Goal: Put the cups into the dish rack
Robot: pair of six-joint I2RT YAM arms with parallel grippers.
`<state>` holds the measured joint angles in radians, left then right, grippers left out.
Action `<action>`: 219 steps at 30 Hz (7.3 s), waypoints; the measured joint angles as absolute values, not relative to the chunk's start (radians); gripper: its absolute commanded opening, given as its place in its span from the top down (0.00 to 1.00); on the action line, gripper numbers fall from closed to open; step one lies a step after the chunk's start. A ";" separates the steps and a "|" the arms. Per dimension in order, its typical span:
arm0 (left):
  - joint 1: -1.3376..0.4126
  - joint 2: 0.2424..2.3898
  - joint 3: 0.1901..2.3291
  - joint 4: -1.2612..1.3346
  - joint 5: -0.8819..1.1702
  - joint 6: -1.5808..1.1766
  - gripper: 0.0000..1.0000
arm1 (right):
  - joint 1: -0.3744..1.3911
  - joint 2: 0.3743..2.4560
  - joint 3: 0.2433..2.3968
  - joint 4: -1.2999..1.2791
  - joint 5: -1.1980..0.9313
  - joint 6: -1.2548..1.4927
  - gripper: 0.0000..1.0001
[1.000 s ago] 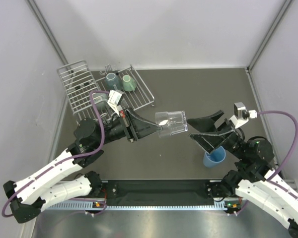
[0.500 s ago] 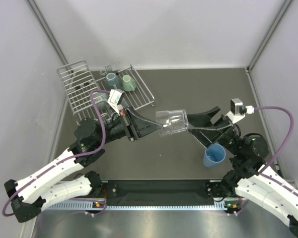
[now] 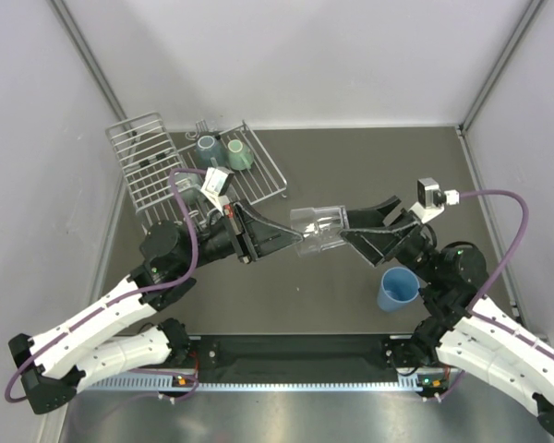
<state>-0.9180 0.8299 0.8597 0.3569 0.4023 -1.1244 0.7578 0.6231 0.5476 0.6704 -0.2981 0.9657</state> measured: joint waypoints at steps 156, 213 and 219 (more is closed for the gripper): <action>-0.917 0.636 1.118 -0.895 -0.581 -0.654 0.13 | 0.782 2.532 2.366 -0.180 0.271 0.090 0.09; -0.917 0.874 0.986 -0.737 -0.107 -0.738 0.04 | 0.494 0.983 1.091 -0.931 0.255 0.627 0.24; -0.917 0.921 0.956 -0.683 -0.021 -0.758 0.05 | 0.494 0.947 1.017 -1.048 0.242 0.715 0.39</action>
<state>-0.9173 0.9211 0.9562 -0.6830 -0.0212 -0.7582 0.4942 0.9470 1.0168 -1.0477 0.2420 0.7155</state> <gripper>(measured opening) 0.953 0.675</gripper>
